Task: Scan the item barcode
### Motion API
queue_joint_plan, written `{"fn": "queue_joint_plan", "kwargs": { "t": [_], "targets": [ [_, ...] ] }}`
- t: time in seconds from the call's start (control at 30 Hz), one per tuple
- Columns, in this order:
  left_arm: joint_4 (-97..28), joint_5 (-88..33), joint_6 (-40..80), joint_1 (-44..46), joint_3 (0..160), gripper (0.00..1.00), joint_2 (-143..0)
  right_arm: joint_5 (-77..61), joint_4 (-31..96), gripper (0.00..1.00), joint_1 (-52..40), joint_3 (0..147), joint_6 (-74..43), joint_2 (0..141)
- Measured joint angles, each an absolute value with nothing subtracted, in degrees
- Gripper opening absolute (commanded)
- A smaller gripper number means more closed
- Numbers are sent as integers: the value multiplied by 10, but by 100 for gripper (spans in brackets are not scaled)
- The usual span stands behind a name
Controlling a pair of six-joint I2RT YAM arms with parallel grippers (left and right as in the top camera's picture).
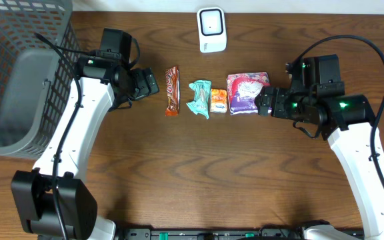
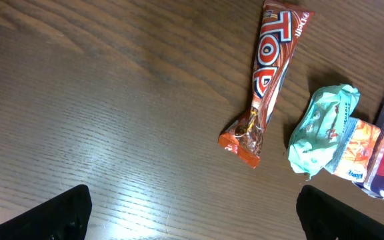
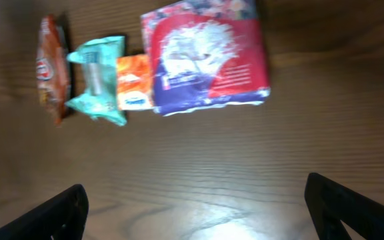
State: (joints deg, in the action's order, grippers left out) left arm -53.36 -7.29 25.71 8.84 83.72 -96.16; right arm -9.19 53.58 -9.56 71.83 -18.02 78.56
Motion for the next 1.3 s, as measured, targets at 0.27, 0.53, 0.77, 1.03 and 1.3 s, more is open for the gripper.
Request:
{"fn": "queue_joint_plan", "kwargs": {
  "t": [0.27, 0.53, 0.77, 1.03, 1.3],
  "targets": [
    [-534, -73, 257, 88, 837, 98, -962, -48, 535, 99, -96, 718, -177, 789],
    [-534, -73, 257, 88, 837, 98, -962, -40, 535, 99, -96, 718, -177, 789],
    [-534, -73, 257, 88, 837, 98, -962, -56, 532, 99, -96, 718, -177, 789],
    [-534, -73, 257, 88, 837, 98, -962, -55, 528, 99, -96, 718, -177, 789],
    [-534, -73, 257, 88, 837, 98, -962, -25, 527, 99, -96, 718, -177, 802]
  ]
}}
